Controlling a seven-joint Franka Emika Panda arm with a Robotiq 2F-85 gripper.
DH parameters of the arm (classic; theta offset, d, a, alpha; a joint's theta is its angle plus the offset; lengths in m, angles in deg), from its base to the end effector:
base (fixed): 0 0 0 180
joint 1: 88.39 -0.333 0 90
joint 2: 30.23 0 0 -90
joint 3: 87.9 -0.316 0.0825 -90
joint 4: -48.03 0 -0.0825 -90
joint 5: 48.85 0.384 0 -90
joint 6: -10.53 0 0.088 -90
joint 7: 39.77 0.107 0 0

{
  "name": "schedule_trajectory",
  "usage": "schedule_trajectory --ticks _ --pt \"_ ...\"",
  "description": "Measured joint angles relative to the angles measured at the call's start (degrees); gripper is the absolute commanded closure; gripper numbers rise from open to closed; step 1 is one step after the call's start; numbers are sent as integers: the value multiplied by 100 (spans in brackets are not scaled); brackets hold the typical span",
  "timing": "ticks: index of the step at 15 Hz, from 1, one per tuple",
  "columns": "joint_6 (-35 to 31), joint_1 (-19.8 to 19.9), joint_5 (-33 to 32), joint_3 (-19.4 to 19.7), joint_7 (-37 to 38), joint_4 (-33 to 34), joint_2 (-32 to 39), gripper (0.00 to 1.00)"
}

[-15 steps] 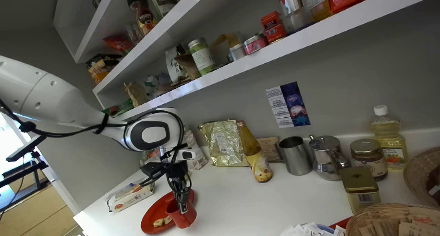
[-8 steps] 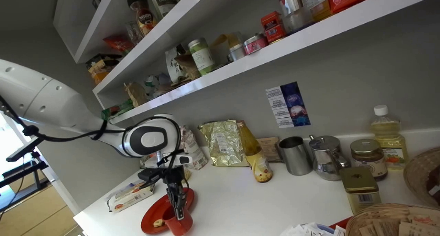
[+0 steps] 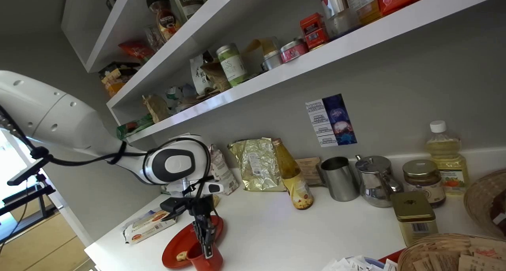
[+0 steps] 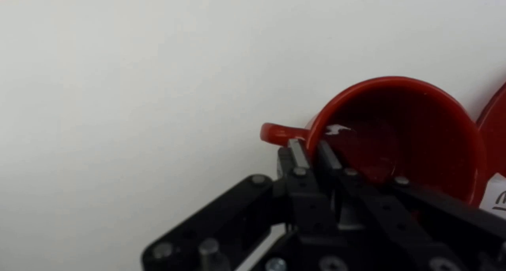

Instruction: Remove the orange cup from the orange plate and put it on the counter

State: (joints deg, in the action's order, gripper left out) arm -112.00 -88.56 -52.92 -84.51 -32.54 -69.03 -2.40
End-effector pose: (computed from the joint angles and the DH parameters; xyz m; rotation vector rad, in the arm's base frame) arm 0.5487 -0.0345 0.1754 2.9850 -0.1957 -0.5862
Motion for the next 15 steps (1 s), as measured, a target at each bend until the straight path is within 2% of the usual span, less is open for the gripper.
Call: schedule_trajectory --ticks 6,7,8,11,15 --pt "-14 4 0 0 0 -1 161 97" --pt "-15 6 0 0 0 0 161 65" --pt "-15 7 0 0 0 0 161 89" --pt "-14 8 1 0 0 0 169 67" --pt "-14 8 1 0 -1 0 177 65"
